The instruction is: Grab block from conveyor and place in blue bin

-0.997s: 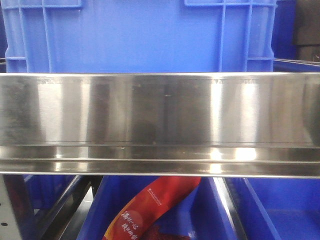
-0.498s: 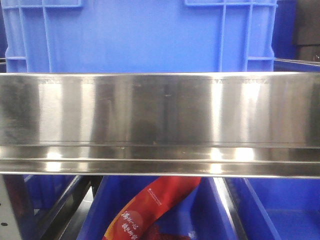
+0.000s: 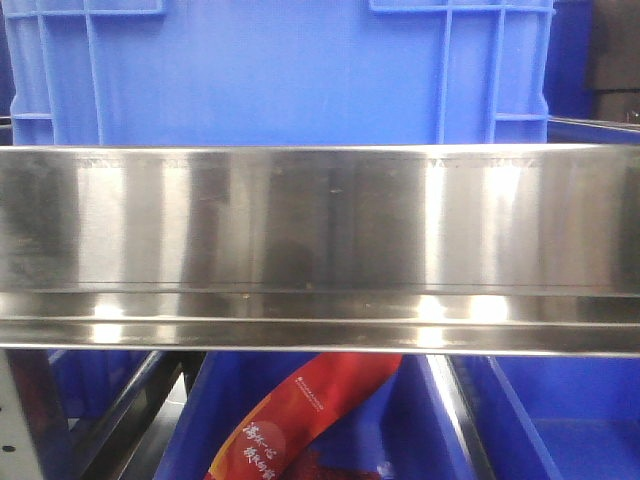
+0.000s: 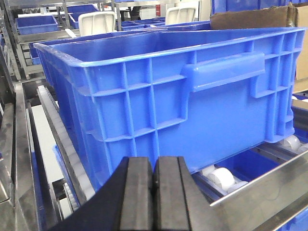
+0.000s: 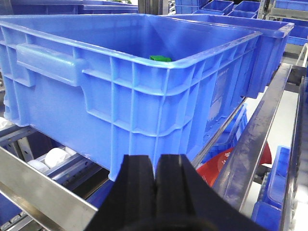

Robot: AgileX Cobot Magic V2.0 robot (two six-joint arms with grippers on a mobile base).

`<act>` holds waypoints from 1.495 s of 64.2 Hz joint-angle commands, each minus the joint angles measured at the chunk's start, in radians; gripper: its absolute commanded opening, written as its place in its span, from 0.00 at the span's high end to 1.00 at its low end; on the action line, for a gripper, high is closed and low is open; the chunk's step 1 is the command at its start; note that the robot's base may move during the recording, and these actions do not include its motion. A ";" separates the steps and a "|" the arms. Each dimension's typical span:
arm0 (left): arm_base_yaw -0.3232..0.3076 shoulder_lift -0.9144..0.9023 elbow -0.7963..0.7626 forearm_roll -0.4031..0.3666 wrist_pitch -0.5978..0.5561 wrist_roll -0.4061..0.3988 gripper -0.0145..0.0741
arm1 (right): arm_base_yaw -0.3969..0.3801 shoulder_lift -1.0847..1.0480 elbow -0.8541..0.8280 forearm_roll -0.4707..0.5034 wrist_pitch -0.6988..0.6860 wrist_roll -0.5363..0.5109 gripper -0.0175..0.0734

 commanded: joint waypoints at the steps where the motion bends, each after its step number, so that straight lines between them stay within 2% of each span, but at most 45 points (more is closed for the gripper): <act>1: -0.005 -0.007 0.002 0.000 -0.020 -0.008 0.96 | 0.003 -0.006 0.002 -0.006 -0.030 -0.003 0.98; 5: 0.014 -0.021 0.005 0.007 -0.020 -0.008 0.96 | 0.003 -0.006 0.002 -0.006 -0.030 -0.003 0.98; 8: 0.051 -0.038 0.014 0.009 -0.020 -0.008 0.96 | 0.003 -0.006 0.002 -0.006 -0.030 -0.003 0.98; 24: 0.331 -0.228 0.164 0.000 -0.024 -0.008 0.96 | 0.003 -0.006 0.002 -0.006 -0.030 -0.003 0.98; 31: 0.431 -0.331 0.255 0.000 -0.042 -0.008 0.96 | 0.003 -0.006 0.002 -0.006 -0.030 -0.003 0.98; 38: 0.491 -0.373 0.345 -0.026 -0.085 -0.008 0.96 | 0.003 -0.006 0.002 -0.006 -0.030 -0.003 0.98; 48: 0.510 -0.373 0.431 -0.044 -0.239 -0.008 0.96 | 0.003 -0.006 0.002 -0.006 -0.027 -0.003 0.98; 51: 0.510 -0.373 0.431 -0.044 -0.209 -0.008 0.96 | 0.003 -0.006 0.002 -0.006 -0.027 -0.003 0.98; 96: 0.510 -0.373 0.431 -0.044 -0.223 -0.008 0.96 | 0.003 -0.006 0.002 -0.006 -0.027 -0.003 0.98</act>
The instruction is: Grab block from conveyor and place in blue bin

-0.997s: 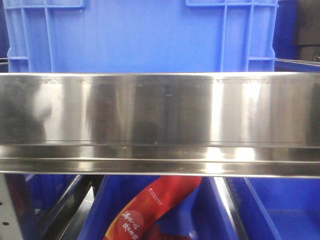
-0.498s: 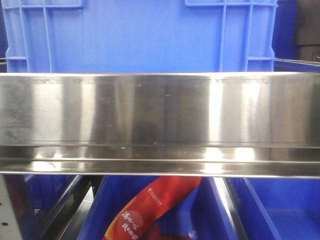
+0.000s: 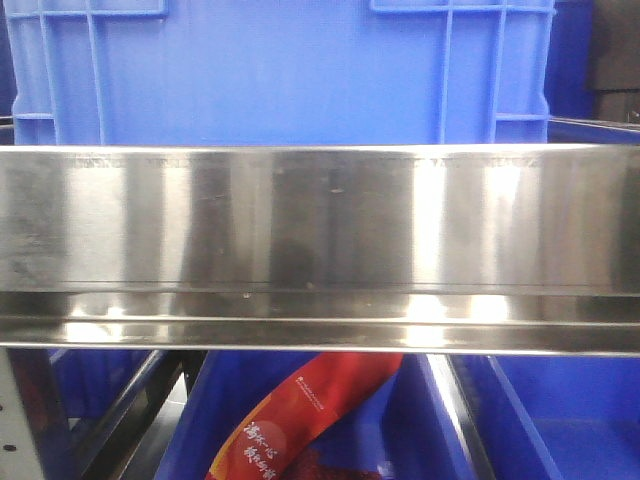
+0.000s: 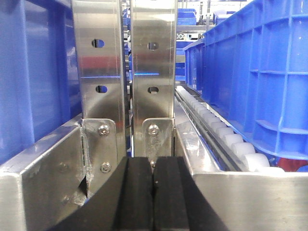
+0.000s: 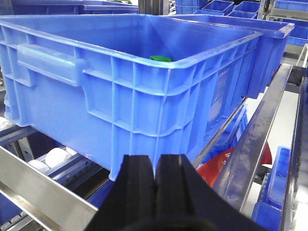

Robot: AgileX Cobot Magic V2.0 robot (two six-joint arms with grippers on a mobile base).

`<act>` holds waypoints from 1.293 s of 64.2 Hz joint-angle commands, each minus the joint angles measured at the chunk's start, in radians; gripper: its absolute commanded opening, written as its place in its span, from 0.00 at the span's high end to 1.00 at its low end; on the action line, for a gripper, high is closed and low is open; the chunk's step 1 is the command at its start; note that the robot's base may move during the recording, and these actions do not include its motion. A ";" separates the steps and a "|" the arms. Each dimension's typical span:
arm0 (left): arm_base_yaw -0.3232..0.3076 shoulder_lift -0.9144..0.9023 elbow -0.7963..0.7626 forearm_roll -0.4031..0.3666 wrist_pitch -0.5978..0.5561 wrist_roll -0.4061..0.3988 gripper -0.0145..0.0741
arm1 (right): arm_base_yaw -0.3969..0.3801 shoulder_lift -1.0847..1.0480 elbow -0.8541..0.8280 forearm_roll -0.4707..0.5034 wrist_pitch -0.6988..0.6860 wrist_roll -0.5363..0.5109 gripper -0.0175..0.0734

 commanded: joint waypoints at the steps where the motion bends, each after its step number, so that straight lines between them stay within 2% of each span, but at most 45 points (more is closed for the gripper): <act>1: 0.003 -0.007 -0.002 -0.005 -0.022 -0.006 0.96 | 0.003 -0.006 0.002 -0.006 -0.023 -0.003 0.98; 11: 0.003 -0.007 -0.002 -0.005 -0.022 -0.006 0.96 | 0.003 -0.006 0.005 0.012 -0.034 0.001 0.98; 18: 0.003 -0.007 -0.002 -0.005 -0.022 -0.006 0.96 | -0.034 -0.008 0.018 -0.038 -0.070 0.001 0.98; 26: 0.003 -0.007 -0.002 -0.005 -0.022 -0.006 0.96 | -0.138 -0.044 0.054 -0.090 -0.107 0.003 0.98; 40: 0.003 -0.007 -0.002 -0.005 -0.022 -0.006 0.96 | -0.367 -0.204 0.198 -0.092 -0.166 0.006 0.98; 49: 0.003 -0.007 -0.002 -0.005 -0.022 -0.006 0.96 | -0.441 -0.307 0.327 -0.092 -0.220 0.077 0.98; 64: 0.003 -0.007 -0.002 -0.005 -0.022 -0.006 0.96 | -0.448 -0.402 0.501 -0.092 -0.304 0.097 0.98; 83: 0.003 -0.007 -0.002 -0.005 -0.022 -0.006 0.96 | -0.448 -0.402 0.551 -0.090 -0.384 0.097 0.98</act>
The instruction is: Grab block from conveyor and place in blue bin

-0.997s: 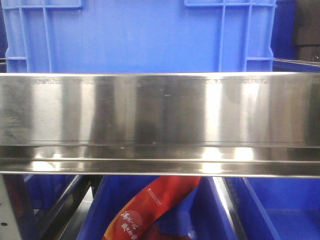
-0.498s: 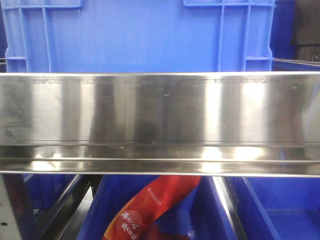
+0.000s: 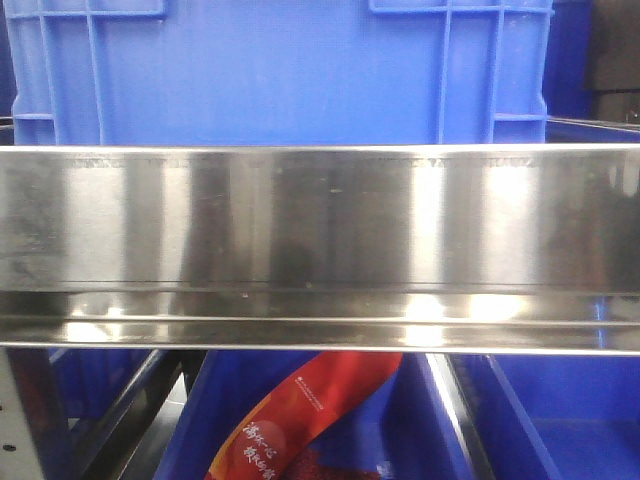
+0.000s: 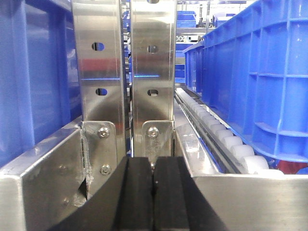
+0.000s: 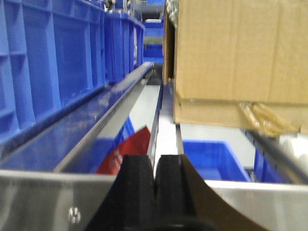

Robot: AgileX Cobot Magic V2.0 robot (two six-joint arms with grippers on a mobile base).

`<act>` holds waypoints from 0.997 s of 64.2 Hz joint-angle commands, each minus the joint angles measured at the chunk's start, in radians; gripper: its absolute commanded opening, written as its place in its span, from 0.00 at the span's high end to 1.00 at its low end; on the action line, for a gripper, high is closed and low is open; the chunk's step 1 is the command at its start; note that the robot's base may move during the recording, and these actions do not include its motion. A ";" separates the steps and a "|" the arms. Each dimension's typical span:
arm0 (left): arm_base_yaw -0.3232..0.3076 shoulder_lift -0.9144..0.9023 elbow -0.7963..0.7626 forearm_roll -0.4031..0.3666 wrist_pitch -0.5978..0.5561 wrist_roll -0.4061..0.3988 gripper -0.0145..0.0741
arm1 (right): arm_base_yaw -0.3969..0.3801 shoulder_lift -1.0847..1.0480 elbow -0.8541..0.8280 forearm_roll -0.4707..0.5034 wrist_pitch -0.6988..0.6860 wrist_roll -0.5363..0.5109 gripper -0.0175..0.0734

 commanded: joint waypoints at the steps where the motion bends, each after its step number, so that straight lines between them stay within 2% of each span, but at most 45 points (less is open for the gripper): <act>1: 0.003 -0.005 -0.002 -0.005 -0.014 -0.006 0.96 | -0.005 -0.004 0.000 -0.004 -0.056 0.003 0.98; 64: 0.003 -0.005 -0.002 -0.005 -0.014 -0.006 0.96 | -0.005 -0.004 0.000 -0.004 -0.061 0.003 0.98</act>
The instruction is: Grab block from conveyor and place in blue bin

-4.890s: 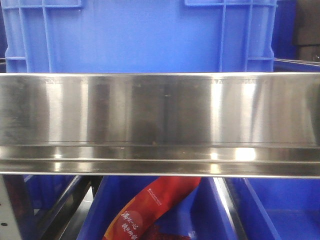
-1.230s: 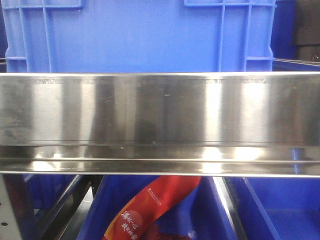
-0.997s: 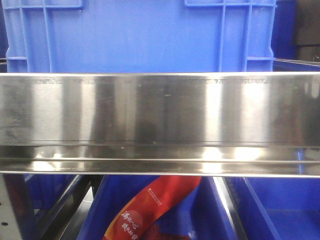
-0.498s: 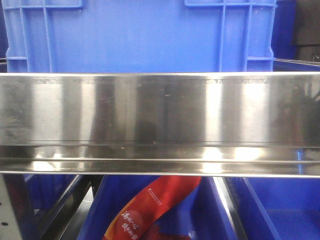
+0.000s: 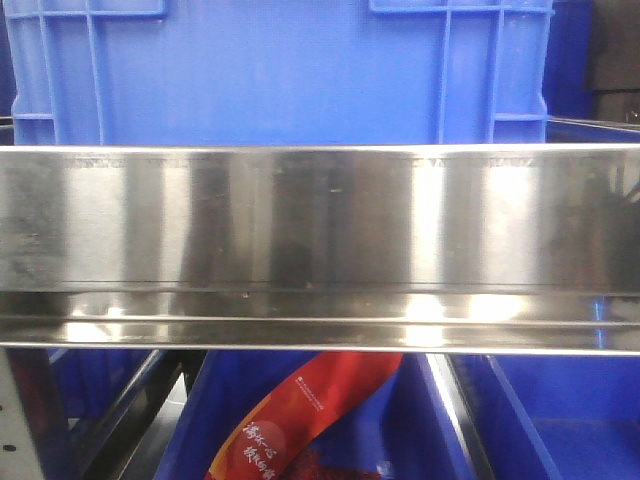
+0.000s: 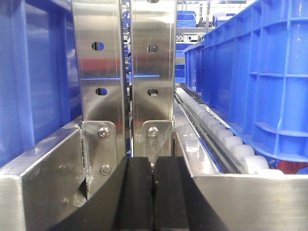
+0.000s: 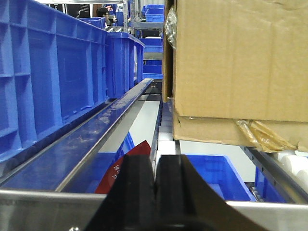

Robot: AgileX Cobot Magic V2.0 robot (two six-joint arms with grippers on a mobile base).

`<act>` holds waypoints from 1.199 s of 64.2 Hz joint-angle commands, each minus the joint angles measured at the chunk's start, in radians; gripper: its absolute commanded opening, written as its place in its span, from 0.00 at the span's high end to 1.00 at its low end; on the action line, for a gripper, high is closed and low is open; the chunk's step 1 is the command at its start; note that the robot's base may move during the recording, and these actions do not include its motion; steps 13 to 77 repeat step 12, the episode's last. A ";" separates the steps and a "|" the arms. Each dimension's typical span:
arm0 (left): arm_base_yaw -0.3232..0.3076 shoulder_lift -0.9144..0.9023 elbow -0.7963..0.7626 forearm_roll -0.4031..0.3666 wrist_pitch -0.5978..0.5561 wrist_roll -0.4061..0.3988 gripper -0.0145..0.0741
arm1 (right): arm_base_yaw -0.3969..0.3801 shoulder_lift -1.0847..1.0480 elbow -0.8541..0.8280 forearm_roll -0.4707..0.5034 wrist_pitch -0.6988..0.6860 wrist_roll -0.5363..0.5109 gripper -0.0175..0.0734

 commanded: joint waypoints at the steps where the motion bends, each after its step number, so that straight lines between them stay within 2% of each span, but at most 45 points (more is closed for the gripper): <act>1: 0.003 -0.005 -0.002 -0.005 -0.014 -0.006 0.96 | -0.005 -0.004 0.000 -0.004 -0.026 0.001 0.98; 77: 0.003 -0.005 -0.002 -0.005 -0.014 -0.006 0.96 | -0.005 -0.004 0.000 -0.004 -0.026 0.001 0.98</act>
